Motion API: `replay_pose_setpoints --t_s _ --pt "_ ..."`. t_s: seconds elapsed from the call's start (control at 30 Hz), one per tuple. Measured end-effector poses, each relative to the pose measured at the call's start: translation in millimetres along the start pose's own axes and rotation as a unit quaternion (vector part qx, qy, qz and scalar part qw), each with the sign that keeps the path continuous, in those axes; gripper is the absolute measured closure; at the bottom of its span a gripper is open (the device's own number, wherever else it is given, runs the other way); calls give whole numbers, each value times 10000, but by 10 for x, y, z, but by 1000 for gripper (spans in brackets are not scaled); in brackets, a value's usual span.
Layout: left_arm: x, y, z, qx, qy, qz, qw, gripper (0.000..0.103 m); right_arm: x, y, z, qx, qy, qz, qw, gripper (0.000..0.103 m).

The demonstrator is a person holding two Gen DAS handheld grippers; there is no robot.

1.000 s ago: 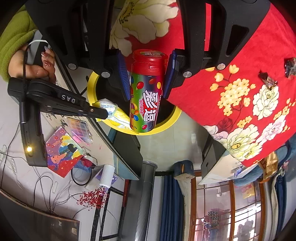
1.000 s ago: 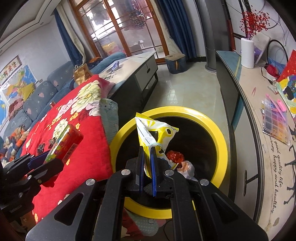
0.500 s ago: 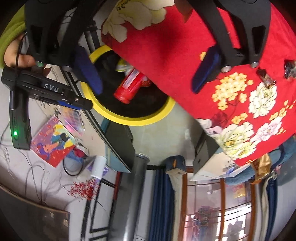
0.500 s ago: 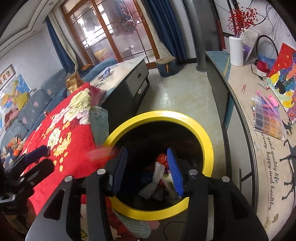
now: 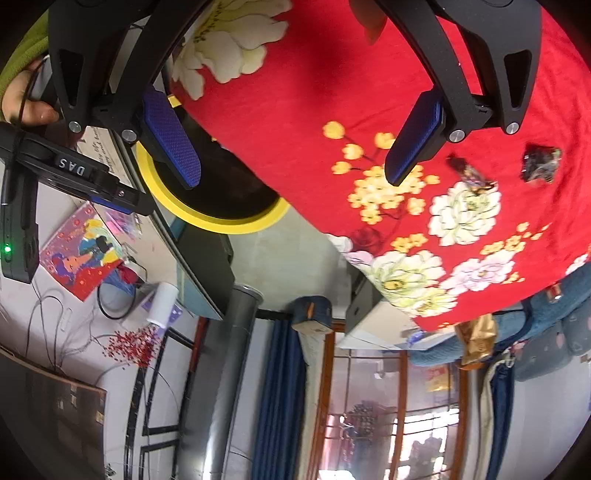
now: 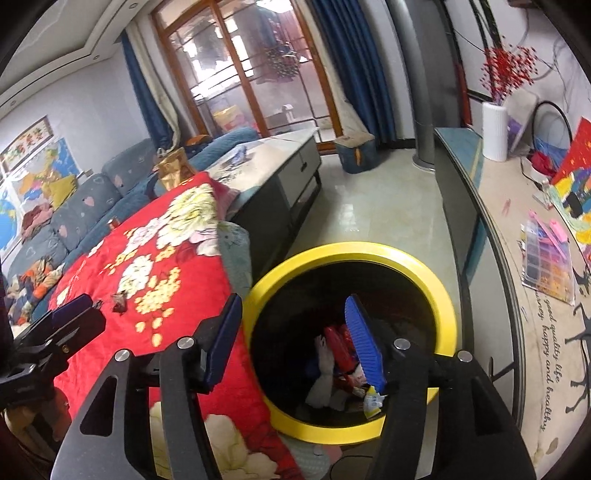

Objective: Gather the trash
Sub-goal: 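Move both open tools back over the black wrapper and brown wrapper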

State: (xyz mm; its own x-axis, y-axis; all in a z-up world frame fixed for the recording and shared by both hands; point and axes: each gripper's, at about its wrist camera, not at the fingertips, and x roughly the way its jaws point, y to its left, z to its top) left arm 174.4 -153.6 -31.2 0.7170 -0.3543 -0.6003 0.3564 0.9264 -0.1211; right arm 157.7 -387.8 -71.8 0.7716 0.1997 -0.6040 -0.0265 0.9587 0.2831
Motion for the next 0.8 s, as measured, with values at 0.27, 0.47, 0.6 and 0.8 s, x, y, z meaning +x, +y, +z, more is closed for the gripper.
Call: replay_pose_setpoints --t_s 0.27,0.47,0.6,0.8 --pt "-211 299 -8 -188 -222 327 9990 11 11 401 7 -347 -5 305 9989 47" --pt "-365 579 -20 -399 -381 604 9966 11 63 740 -13 -648 61 510 9966 46" --pt "-462 782 -39 -557 -463 769 9944 11 117 953 -38 -839 119 629 9944 46" --pt "-571 1099 -95 -801 -505 989 9906 11 233 1266 -73 -1110 238 813 9902 46"
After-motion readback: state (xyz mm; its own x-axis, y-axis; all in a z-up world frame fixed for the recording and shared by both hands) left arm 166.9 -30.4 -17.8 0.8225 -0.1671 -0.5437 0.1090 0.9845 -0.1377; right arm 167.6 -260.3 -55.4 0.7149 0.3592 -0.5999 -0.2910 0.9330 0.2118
